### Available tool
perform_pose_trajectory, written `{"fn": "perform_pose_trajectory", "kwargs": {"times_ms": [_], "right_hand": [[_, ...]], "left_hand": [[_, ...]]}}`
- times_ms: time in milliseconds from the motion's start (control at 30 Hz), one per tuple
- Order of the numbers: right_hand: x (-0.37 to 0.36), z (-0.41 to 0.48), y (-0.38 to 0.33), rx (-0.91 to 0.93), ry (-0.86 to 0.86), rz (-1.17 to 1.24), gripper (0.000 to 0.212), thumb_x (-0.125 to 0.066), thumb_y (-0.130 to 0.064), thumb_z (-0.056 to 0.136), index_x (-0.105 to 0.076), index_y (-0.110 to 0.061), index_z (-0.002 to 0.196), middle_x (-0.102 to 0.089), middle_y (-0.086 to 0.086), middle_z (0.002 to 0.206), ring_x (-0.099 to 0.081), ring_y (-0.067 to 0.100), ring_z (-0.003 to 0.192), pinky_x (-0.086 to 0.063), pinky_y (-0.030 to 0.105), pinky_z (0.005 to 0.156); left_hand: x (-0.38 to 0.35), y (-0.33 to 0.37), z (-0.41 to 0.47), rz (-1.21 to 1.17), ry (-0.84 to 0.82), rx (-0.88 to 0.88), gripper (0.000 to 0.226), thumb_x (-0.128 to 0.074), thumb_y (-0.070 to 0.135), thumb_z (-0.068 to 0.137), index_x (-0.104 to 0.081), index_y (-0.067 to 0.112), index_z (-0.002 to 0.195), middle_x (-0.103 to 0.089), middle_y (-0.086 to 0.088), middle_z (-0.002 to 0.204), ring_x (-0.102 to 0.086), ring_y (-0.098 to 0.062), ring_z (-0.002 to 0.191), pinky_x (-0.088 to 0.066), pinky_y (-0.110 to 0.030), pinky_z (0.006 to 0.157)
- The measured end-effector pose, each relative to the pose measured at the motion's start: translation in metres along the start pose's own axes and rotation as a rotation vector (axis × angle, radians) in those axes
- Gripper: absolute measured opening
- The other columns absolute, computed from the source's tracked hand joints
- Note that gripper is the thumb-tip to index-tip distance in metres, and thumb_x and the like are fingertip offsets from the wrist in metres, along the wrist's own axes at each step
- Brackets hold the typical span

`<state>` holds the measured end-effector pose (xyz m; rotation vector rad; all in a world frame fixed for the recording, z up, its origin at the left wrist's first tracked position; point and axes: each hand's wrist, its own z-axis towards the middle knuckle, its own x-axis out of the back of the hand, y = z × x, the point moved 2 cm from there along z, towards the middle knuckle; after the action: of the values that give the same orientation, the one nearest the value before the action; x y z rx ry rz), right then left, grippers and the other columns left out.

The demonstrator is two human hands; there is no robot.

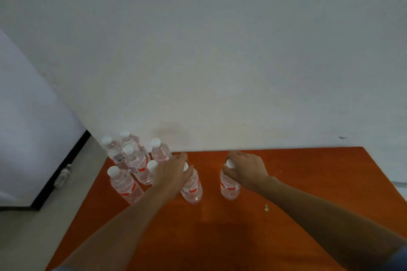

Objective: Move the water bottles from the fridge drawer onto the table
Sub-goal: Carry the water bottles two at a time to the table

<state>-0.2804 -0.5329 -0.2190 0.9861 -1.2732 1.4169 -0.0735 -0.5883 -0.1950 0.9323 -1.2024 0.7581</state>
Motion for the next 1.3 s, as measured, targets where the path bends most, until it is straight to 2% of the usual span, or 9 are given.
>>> {"fn": "perform_pose_trajectory", "kwargs": {"times_ms": [200, 333, 433, 533, 700, 833, 1033, 1200, 1300], "right_hand": [[-0.033, 0.065, -0.006, 0.039, -0.069, 0.05, 0.037, -0.046, -0.05, 0.094, -0.052, -0.023, 0.118, -0.062, -0.001, 0.111, -0.062, 0.019, 0.094, -0.053, 0.034, 0.075], [-0.047, 0.086, -0.009, 0.066, -0.055, 0.042, 0.037, -0.045, -0.05, 0.094, -0.052, -0.022, 0.118, -0.061, 0.0, 0.109, -0.061, 0.019, 0.092, -0.05, 0.031, 0.072], [-0.053, 0.094, -0.012, 0.061, -0.038, 0.062, 0.037, -0.046, -0.05, 0.094, -0.051, -0.022, 0.117, -0.06, -0.001, 0.107, -0.06, 0.018, 0.089, -0.045, 0.028, 0.067], [-0.057, 0.098, -0.013, 0.017, -0.053, 0.094, 0.038, -0.045, -0.052, 0.094, -0.049, -0.023, 0.12, -0.058, -0.002, 0.109, -0.06, 0.016, 0.087, -0.049, 0.028, 0.068], [-0.056, 0.096, -0.015, -0.053, -0.134, 0.098, 0.051, -0.048, -0.052, 0.093, -0.037, -0.025, 0.136, -0.057, 0.002, 0.122, -0.062, 0.02, 0.095, -0.05, 0.029, 0.074], [-0.045, 0.075, -0.013, -0.178, -0.199, 0.092, 0.068, -0.053, -0.051, 0.091, -0.023, -0.025, 0.146, -0.051, 0.007, 0.134, -0.059, 0.028, 0.111, -0.049, 0.04, 0.086], [-0.007, 0.005, -0.021, -0.349, -0.128, 0.032, 0.06, -0.056, -0.038, 0.092, -0.03, -0.022, 0.144, -0.05, 0.006, 0.137, -0.057, 0.028, 0.114, -0.048, 0.04, 0.088], [0.019, -0.081, -0.03, -0.481, -0.055, -0.002, 0.05, -0.052, -0.042, 0.095, -0.04, -0.022, 0.139, -0.052, 0.002, 0.131, -0.058, 0.024, 0.11, -0.047, 0.034, 0.084], [0.036, -0.145, -0.03, -0.587, -0.01, -0.012, 0.047, -0.052, -0.044, 0.094, -0.043, -0.023, 0.135, -0.054, 0.001, 0.127, -0.059, 0.022, 0.106, -0.049, 0.033, 0.082]], "left_hand": [[-0.022, -0.02, 0.051, 0.021, -0.044, 0.001, 0.028, -0.048, 0.031, 0.097, -0.047, 0.016, 0.12, -0.058, -0.003, 0.115, -0.059, -0.019, 0.091, -0.038, -0.026, 0.068], [-0.037, -0.032, 0.07, -0.004, -0.061, 0.023, 0.027, -0.047, 0.031, 0.097, -0.046, 0.017, 0.12, -0.056, -0.005, 0.116, -0.059, -0.022, 0.092, -0.046, -0.03, 0.071], [-0.043, -0.038, 0.078, -0.017, -0.05, 0.027, 0.031, -0.048, 0.035, 0.096, -0.047, 0.017, 0.121, -0.056, -0.003, 0.117, -0.06, -0.022, 0.094, -0.046, -0.03, 0.072], [-0.044, -0.045, 0.084, -0.039, -0.035, 0.037, 0.035, -0.049, 0.04, 0.095, -0.05, 0.018, 0.122, -0.058, -0.003, 0.116, -0.06, -0.02, 0.095, -0.044, -0.027, 0.072], [-0.035, -0.05, 0.086, -0.032, 0.001, 0.008, 0.04, -0.044, 0.039, 0.097, -0.046, 0.018, 0.131, -0.056, -0.002, 0.124, -0.063, -0.018, 0.093, -0.042, -0.024, 0.069], [-0.019, -0.051, 0.077, -0.054, 0.024, -0.006, 0.036, -0.044, 0.04, 0.094, -0.047, 0.023, 0.126, -0.053, 0.0, 0.122, -0.063, -0.021, 0.087, -0.055, -0.038, 0.074], [0.014, -0.025, 0.043, -0.029, 0.034, -0.226, 0.031, -0.042, 0.038, 0.098, -0.052, 0.021, 0.122, -0.056, 0.003, 0.122, -0.063, -0.015, 0.09, -0.046, -0.023, 0.069], [0.023, 0.017, 0.002, -0.049, -0.023, -0.459, 0.026, -0.044, 0.036, 0.097, -0.058, 0.019, 0.11, -0.062, 0.001, 0.106, -0.061, -0.016, 0.083, -0.054, -0.032, 0.071], [0.022, 0.059, -0.025, -0.046, -0.079, -0.593, 0.024, -0.047, 0.033, 0.093, -0.059, 0.018, 0.107, -0.064, -0.002, 0.107, -0.062, -0.023, 0.091, -0.051, -0.036, 0.077]]}}
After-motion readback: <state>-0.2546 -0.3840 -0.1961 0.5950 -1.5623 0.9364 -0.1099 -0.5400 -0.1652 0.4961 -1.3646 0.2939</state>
